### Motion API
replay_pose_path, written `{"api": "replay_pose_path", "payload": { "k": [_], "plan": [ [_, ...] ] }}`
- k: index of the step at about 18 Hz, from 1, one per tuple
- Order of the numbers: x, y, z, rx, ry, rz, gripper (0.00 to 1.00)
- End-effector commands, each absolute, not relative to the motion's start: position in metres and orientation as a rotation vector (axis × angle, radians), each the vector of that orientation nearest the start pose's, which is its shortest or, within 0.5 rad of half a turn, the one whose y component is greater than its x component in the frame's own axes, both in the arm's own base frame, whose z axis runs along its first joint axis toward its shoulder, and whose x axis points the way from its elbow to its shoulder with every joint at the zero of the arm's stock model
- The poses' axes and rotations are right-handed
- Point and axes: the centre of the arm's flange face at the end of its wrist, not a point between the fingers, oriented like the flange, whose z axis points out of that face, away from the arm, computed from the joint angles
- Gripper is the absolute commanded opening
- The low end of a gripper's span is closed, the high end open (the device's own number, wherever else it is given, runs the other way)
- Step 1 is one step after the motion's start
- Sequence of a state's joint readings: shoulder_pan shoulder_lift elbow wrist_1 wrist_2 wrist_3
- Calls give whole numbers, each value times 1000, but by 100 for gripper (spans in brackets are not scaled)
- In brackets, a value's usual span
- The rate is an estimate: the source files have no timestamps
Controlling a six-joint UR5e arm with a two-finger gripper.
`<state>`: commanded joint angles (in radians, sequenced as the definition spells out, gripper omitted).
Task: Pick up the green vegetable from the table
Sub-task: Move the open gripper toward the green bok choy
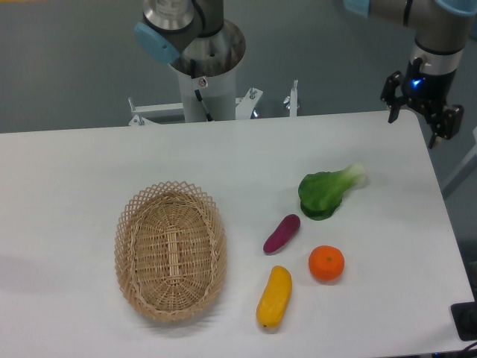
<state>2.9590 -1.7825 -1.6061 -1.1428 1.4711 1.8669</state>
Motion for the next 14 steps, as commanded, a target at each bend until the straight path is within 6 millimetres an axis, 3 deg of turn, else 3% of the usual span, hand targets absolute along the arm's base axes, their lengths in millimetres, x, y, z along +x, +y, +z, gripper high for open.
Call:
{"api": "replay_pose_path", "payload": {
  "k": [10,14],
  "plan": [
    [-545,246,383,-2951,725,233,100],
    [-538,248,354,-2950,725,192,100]
  ]
}}
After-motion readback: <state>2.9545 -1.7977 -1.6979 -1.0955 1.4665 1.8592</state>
